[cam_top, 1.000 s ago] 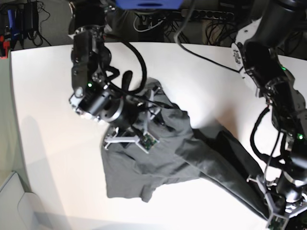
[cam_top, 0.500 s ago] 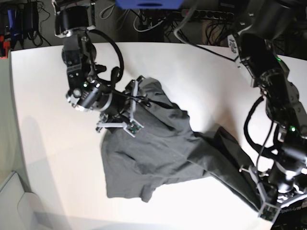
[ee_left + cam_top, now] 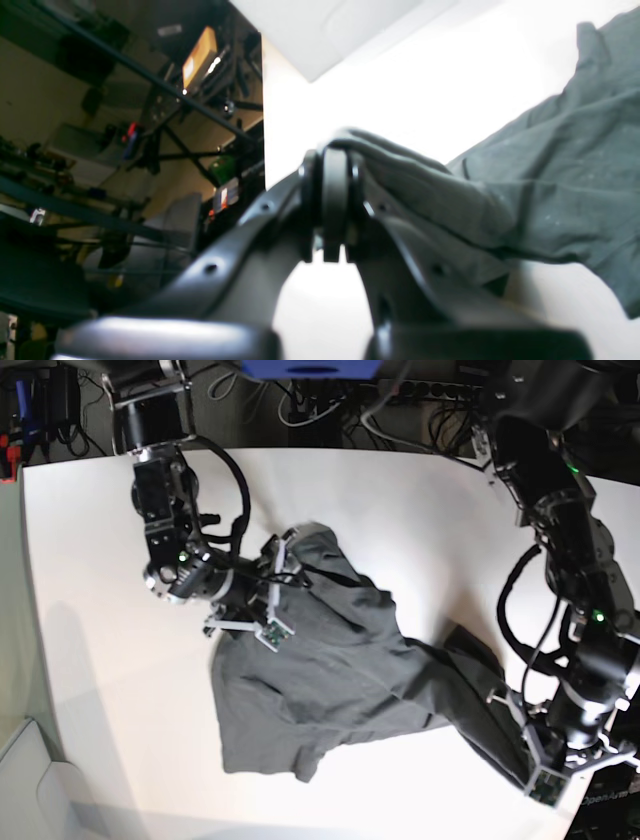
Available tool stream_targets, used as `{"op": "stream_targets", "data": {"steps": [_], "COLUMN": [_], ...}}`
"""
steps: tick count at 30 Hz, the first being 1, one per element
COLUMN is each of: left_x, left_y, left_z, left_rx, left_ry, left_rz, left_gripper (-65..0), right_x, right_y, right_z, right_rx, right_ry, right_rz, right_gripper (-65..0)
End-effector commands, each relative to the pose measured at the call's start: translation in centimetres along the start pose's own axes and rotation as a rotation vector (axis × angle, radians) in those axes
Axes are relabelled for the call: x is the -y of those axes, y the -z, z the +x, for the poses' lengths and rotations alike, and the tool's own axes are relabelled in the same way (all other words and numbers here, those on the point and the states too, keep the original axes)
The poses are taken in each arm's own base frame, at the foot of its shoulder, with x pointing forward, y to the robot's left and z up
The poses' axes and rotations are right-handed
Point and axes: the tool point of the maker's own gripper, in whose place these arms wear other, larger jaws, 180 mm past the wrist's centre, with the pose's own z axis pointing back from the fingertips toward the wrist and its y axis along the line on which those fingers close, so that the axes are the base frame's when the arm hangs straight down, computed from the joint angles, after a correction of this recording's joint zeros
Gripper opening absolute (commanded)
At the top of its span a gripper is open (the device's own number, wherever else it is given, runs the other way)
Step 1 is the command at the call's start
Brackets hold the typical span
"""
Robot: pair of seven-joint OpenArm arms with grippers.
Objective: Layout the t-shirt on the table in an organized manner, then fold the t-shirt properly
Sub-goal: 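Grasp the bunched grey shirt edge with the right gripper, left gripper holding, then lift the shirt with both grippers and swing it up off the table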
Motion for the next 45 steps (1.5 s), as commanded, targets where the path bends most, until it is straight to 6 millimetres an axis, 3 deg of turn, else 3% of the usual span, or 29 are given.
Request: {"op": "stream_targets", "data": {"steps": [1,6,8,12,18,21,30,37,40,44,45], "left_x": [-1.0,-0.8,-0.7,-0.2,-0.1,-0.1,-0.1,0.0,0.0,0.0,0.0], "left_y": [-0.3,-0.3,-0.3,-0.2,-0.2,-0.2,-0.2,-0.2,-0.2,-0.2,-0.2], "left_z": [1.5,1.2,1.2,1.4,1.5,1.5,1.4,1.5,1.5,1.5,1.5], "left_rx": [0.052,0.046,0.047,0.053,0.056,0.055,0.054,0.055,0.054,0.054,0.054], "left_ry": [-0.002,-0.002,-0.004,-0.022,-0.023,-0.022,-0.022,-0.021,-0.021,-0.021,-0.021], "left_rz": [0.03,0.023,0.019,0.013,0.008,0.009,0.008,0.006,0.007,0.007,0.007], "left_gripper": [-64.5,-64.5,-64.5,-64.5,-64.5,-64.5,-64.5,-64.5,-64.5,-64.5,-64.5], "right_x": [0.7,1.6,2.2,2.6,3.6,3.6,3.6,4.0,3.9,3.8,3.8], "right_y": [-0.2,0.8,1.1,1.1,-1.1,-1.5,-0.5,0.5,0.6,0.6,0.6], "right_z": [1.5,0.7,-0.1,-0.5,2.2,2.8,1.2,0.3,0.4,0.1,0.1], "right_rx": [0.049,0.019,-0.008,-0.017,0.05,0.064,0.006,-0.012,0.0,-0.006,-0.008], "right_ry": [-0.004,0.018,0.025,0.026,-0.044,-0.058,-0.029,0.002,0.004,0.007,0.005], "right_rz": [-0.013,-0.002,-0.003,-0.005,-0.064,-0.074,-0.054,-0.035,-0.031,-0.029,-0.03], "right_gripper": [-34.1,-55.7,-61.0,-62.1,-61.8,-58.1,-30.3,-27.7,-35.6,-63.4,-65.0]}}
